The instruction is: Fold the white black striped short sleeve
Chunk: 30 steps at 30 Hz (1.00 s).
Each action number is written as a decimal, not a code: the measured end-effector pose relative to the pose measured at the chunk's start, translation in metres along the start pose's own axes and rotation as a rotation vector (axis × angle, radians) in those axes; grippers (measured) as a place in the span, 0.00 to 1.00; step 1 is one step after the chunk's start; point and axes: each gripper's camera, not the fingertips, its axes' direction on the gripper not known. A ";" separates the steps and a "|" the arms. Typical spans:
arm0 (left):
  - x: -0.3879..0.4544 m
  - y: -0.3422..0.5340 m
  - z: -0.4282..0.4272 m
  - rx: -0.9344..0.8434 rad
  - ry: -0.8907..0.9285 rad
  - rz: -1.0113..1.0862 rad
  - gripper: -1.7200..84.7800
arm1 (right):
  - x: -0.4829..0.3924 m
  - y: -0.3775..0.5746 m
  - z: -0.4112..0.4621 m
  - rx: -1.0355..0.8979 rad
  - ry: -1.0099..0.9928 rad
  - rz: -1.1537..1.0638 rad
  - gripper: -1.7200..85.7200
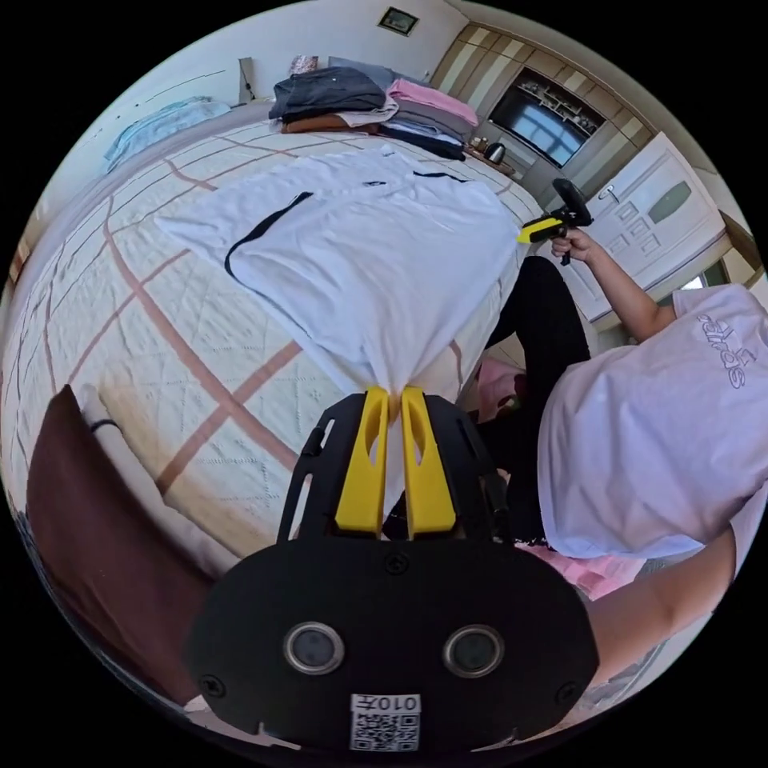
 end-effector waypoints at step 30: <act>0.067 -0.333 0.291 -0.324 0.206 0.683 0.08 | 0.040 0.014 -0.115 0.455 0.027 0.152 0.08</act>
